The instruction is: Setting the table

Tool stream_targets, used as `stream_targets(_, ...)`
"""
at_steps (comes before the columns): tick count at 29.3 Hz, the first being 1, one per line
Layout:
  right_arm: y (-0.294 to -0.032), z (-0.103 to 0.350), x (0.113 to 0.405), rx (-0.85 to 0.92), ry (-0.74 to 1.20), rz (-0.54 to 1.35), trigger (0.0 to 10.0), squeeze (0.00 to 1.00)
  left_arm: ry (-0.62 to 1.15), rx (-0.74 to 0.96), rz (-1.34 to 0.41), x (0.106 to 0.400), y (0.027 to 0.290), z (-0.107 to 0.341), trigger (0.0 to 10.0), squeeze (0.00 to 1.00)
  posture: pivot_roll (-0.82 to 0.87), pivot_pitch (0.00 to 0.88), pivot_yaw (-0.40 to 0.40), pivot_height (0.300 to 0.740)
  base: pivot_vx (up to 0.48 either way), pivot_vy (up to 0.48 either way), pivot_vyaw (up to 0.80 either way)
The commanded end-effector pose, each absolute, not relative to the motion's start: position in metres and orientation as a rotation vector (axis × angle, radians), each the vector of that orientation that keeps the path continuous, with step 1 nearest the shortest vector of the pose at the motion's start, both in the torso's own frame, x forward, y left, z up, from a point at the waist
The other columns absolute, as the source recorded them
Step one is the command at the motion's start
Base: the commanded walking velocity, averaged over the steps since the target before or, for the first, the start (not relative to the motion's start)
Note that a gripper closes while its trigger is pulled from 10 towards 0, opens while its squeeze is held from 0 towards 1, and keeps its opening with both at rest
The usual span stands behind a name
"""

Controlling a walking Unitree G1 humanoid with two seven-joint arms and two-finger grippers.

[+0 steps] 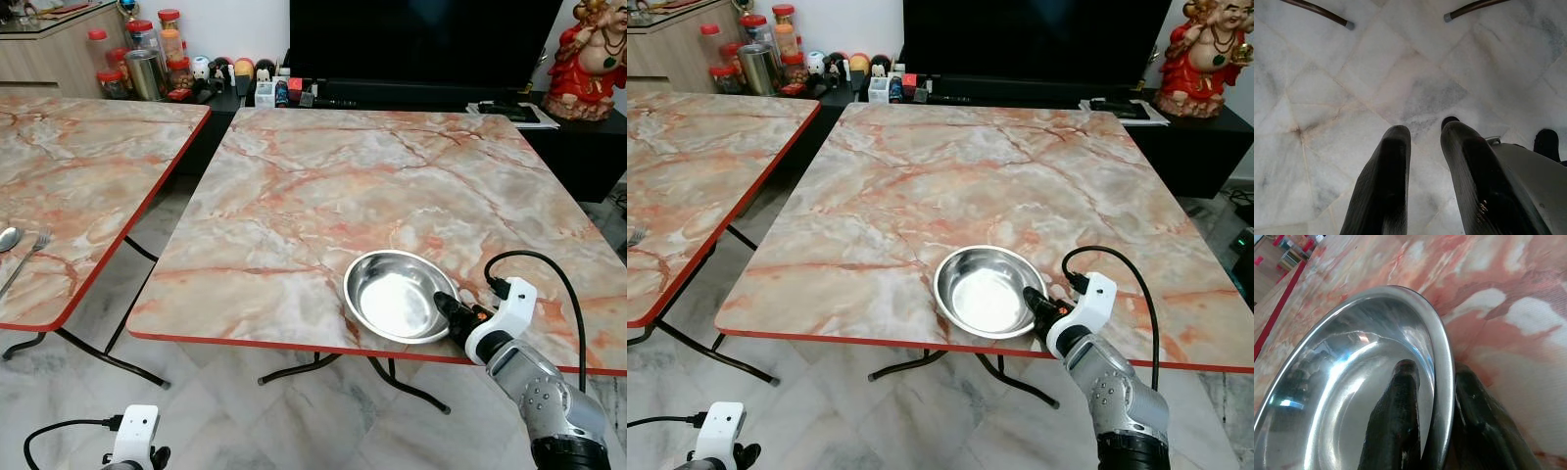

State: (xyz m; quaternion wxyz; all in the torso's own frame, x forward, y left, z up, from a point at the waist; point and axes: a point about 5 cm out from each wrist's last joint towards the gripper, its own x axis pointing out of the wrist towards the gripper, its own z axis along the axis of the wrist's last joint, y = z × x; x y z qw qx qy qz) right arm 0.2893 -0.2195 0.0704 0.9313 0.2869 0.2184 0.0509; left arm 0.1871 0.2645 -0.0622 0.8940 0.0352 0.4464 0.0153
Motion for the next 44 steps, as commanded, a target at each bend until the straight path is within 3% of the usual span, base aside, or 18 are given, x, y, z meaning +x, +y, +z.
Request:
stream_targets(1,-0.221,0.073,0.291,0.58,0.426,0.101,10.0,0.0,0.944,0.079,0.036,0.184,0.268,-0.063,10.0,0.0,-0.03,0.0,-0.028,0.736,0.0,0.0,0.0)
stream_targets(44,-0.217,0.069,0.312,0.594,0.396,0.095,10.0,0.02,0.942,0.085,0.042,0.185,0.268,-0.062,10.0,0.0,-0.02,0.0,-0.027,0.736,0.0,0.0,0.0)
